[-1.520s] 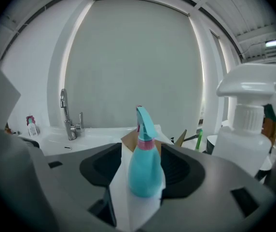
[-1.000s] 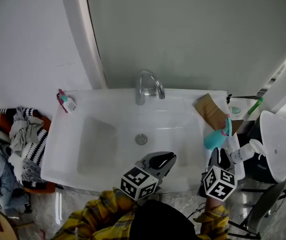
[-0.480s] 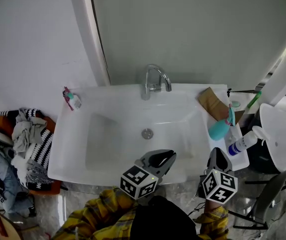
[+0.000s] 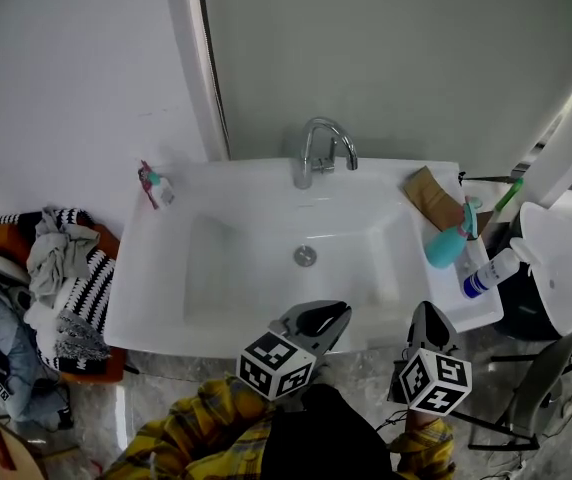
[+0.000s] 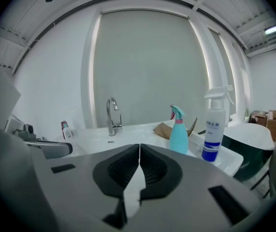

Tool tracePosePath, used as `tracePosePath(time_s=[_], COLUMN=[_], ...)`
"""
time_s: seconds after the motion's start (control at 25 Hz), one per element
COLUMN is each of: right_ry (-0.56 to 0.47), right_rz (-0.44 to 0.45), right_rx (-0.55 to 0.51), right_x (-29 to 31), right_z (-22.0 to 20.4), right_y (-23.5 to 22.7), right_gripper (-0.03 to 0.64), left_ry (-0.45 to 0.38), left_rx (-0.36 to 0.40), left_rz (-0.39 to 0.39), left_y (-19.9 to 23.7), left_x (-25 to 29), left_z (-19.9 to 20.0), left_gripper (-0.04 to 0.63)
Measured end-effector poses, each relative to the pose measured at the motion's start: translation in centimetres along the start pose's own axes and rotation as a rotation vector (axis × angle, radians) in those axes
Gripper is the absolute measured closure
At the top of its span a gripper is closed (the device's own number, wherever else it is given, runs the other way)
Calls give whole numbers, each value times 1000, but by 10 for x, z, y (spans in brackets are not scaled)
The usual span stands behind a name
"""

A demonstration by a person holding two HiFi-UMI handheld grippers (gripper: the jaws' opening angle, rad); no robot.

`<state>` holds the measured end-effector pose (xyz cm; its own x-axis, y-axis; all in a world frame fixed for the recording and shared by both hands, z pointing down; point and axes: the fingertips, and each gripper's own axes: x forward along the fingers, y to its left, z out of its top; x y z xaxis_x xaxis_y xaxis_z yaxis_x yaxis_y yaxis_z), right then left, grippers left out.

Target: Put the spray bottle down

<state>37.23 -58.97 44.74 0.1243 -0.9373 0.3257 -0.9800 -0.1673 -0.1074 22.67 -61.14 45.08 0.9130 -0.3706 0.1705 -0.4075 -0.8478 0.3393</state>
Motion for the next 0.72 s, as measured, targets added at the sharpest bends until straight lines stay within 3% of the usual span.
tracePosePath(time_s=[0.72], right_ry=[18], right_rz=[42], right_rx=[17], right_x=[-52], right_z=[-32], right_y=[25], right_gripper=[611], left_ry=[20], left_rx=[-14], left_rz=[-17], left_y=[-28], left_x=[-34], left_z=[-24], left_gripper=[558])
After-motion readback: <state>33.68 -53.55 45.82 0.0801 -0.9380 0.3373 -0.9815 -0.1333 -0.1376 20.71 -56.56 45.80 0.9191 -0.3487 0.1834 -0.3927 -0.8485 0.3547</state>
